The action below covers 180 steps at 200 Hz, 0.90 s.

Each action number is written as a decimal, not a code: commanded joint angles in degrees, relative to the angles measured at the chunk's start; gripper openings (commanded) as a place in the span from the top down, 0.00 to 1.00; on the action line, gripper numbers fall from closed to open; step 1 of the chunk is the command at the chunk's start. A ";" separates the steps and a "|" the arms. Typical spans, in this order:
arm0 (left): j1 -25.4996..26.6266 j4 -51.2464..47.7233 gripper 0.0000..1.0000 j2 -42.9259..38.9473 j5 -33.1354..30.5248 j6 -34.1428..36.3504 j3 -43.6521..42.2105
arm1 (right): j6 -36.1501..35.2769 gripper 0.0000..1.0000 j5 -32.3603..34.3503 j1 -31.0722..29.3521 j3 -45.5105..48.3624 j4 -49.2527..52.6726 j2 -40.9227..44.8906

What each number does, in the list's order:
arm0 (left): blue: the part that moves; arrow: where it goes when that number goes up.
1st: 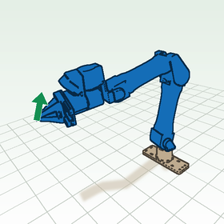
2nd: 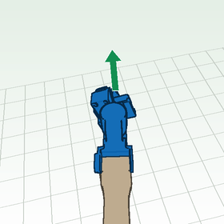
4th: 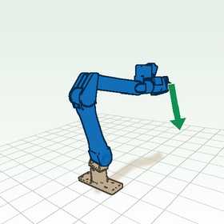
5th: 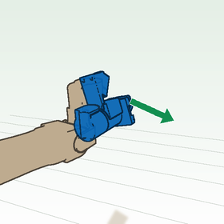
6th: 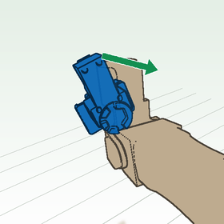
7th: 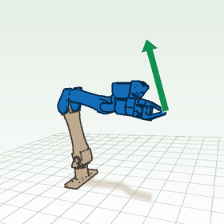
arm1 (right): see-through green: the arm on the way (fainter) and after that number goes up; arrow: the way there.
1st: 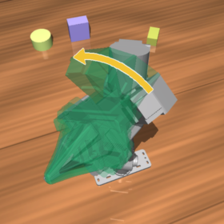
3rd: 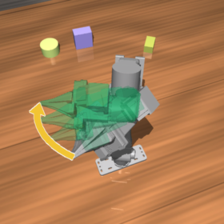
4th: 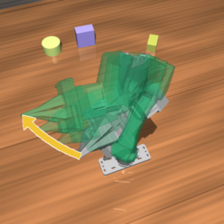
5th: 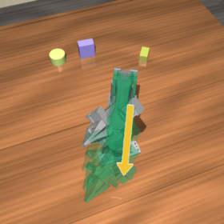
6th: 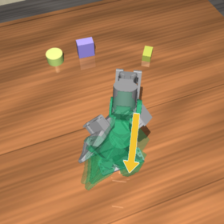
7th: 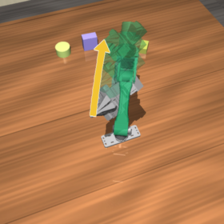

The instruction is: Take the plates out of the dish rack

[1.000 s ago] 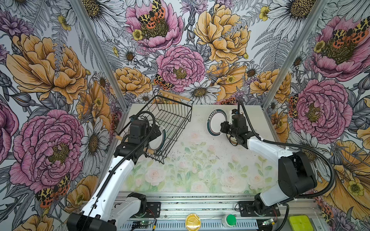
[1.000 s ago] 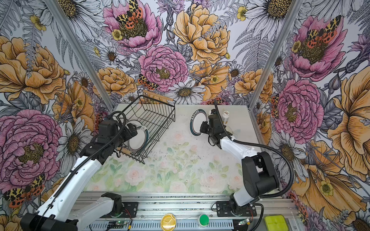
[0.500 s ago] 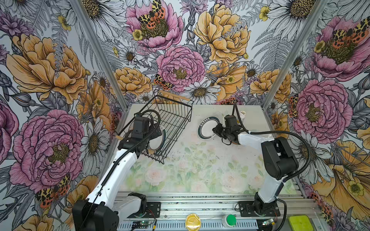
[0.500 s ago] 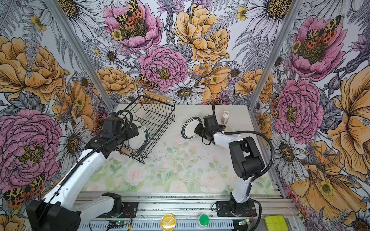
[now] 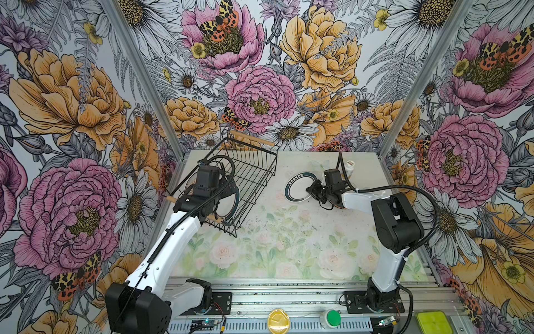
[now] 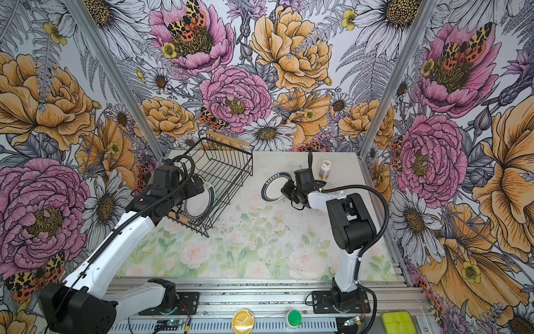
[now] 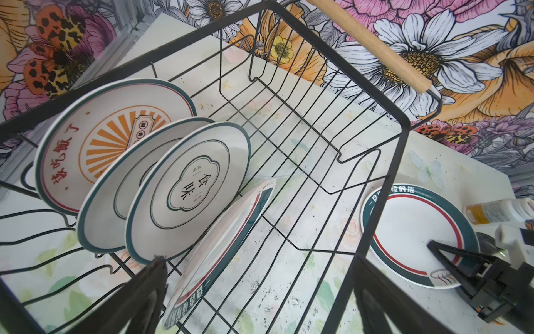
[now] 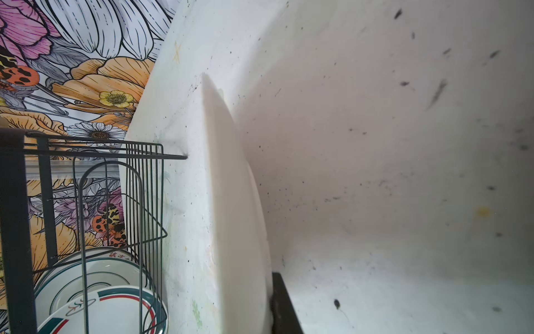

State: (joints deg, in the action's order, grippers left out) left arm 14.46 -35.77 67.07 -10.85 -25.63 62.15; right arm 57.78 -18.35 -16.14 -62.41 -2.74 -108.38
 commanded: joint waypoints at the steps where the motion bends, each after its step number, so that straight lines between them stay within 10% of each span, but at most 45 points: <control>1: -0.31 0.87 0.01 -0.42 3.40 1.46 1.60 | 1.48 1.00 -1.30 0.07 -1.50 -3.40 -0.78; 50: -0.99 1.63 0.01 -3.23 2.29 1.90 -0.60 | 2.89 0.99 -2.17 0.14 -1.62 -1.80 -2.22; 180: -3.88 -0.23 0.01 1.67 6.54 1.79 -0.46 | 3.86 0.56 -2.10 0.14 -0.96 -0.04 -2.90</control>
State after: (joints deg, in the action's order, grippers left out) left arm 11.25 -35.83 68.90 -5.76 -25.04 62.02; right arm 62.06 -20.84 -16.05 -62.59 -3.49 -110.39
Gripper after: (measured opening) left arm 0.987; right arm 0.425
